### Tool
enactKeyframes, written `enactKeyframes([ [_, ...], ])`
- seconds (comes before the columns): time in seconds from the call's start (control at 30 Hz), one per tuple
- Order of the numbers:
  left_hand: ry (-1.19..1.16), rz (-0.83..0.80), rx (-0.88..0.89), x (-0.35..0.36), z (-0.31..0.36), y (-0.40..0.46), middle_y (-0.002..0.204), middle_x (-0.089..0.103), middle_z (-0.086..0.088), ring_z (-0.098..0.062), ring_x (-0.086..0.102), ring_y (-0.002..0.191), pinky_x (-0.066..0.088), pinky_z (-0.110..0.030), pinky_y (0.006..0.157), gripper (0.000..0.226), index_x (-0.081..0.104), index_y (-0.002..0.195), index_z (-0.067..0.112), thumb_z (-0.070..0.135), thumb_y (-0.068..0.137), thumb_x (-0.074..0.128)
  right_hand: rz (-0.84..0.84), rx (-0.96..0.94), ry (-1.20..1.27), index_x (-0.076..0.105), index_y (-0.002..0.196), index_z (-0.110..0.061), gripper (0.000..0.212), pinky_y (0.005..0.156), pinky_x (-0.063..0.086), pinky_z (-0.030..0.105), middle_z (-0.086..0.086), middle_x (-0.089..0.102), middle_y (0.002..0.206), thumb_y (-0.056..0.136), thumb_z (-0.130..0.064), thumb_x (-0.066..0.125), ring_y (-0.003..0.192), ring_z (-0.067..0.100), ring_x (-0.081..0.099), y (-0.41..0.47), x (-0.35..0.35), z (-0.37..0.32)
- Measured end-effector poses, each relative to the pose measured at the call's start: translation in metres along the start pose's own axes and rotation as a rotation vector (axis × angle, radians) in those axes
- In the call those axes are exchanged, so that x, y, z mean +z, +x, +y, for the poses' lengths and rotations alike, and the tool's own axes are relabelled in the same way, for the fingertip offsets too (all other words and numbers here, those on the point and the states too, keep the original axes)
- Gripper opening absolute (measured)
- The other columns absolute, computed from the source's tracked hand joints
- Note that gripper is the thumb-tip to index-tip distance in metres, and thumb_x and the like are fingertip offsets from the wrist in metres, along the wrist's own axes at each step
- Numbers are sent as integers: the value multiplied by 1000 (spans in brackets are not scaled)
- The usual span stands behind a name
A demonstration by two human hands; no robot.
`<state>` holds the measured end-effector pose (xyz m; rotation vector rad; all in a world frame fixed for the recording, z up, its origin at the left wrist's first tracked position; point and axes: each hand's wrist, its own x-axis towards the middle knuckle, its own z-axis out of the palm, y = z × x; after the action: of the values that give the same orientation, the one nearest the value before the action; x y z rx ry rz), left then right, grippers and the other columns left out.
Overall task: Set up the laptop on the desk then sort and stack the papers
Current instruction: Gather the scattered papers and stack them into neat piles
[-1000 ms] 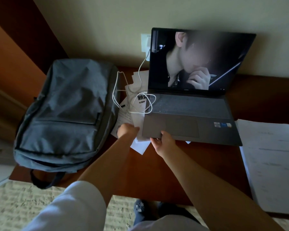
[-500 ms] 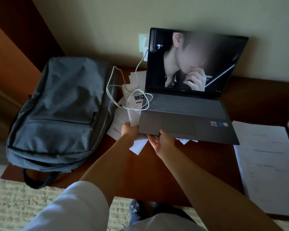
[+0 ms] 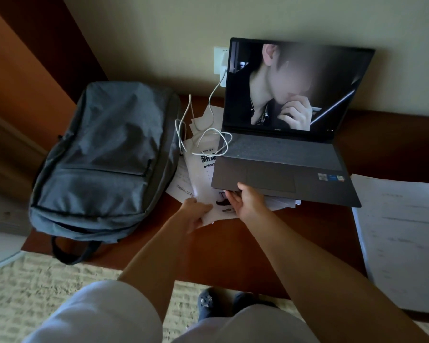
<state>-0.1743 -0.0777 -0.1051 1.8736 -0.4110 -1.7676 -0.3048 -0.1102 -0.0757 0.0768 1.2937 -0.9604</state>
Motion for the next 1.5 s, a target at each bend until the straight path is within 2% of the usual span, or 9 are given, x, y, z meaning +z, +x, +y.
enactKeyframes([
  [0.2, 231, -98, -204, -40, -5, -21, 87, 59, -20, -22, 66, 54, 54, -26, 44, 23, 49, 111, -6, -8, 89, 55, 1, -13, -1, 52, 116, 2, 26, 71, 60, 29, 14, 64, 82, 93, -7, 58, 71, 23, 66, -1, -2, 2],
  [0.27, 398, -63, -258, -57, -21, -24, 93, 62, -20, -28, 69, 73, 58, -33, 57, 33, 52, 117, -9, -10, 84, 60, 11, -47, -3, 50, 120, 4, 30, 62, 60, 29, 17, 64, 85, 93, -6, 57, 70, 24, 64, 1, 0, 3],
  [0.43, 424, 177, -50, -75, -25, -19, 115, 63, -18, -37, 61, 109, 50, -47, 94, 38, 60, 112, -3, -1, 76, 74, 16, -64, -38, 52, 116, 6, 27, 85, 57, 34, 24, 65, 108, 91, -2, 58, 86, 28, 68, 0, -4, 9],
  [0.57, 415, 212, 67, -70, -26, -12, 103, 67, -14, -32, 66, 96, 55, -47, 88, 22, 65, 101, 6, 12, 81, 71, 3, -54, -35, 51, 122, 5, 33, 83, 58, 32, 23, 64, 113, 91, 0, 57, 97, 28, 67, 1, -14, 15],
  [0.73, 318, 7, -16, -70, -36, -21, 101, 65, -15, -29, 65, 92, 55, -40, 81, 18, 62, 104, 0, 2, 85, 66, 63, -68, -88, 55, 116, 5, 25, 54, 56, 21, 22, 66, 111, 92, -1, 55, 72, 19, 64, 4, -19, 25],
  [0.93, 327, -288, -244, -83, -49, -44, 79, 59, -11, -13, 62, 51, 51, -17, 43, 17, 56, 106, 0, -3, 89, 58, 98, -88, -165, 58, 86, 2, 7, 70, 55, 23, 20, 63, 117, 91, 2, 54, 100, 22, 64, 3, -24, 24],
  [1.07, 421, -290, -308, -78, -62, -54, 80, 63, -7, -11, 64, 60, 55, -17, 52, 23, 58, 109, 2, -4, 86, 62, 109, -89, -234, 61, 104, 2, 15, 67, 54, 19, 11, 63, 96, 91, -3, 55, 80, 12, 62, -6, -34, 25],
  [1.3, 351, -321, -335, -74, -109, -89, 100, 71, -15, -24, 72, 84, 59, -29, 68, 35, 57, 113, -3, -8, 79, 65, 481, -404, -1228, 50, 129, -6, 42, 89, 47, 37, 16, 48, 131, 89, -18, 54, 118, 31, 49, -39, -94, 43],
  [1.5, 128, -233, -125, -50, -141, -108, 119, 65, -17, -31, 64, 108, 53, -42, 92, 60, 54, 123, 1, 4, 67, 75, 341, -513, -1423, 49, 125, -7, 41, 89, 47, 40, 14, 50, 129, 87, -18, 57, 117, 32, 50, -58, -132, 63],
])
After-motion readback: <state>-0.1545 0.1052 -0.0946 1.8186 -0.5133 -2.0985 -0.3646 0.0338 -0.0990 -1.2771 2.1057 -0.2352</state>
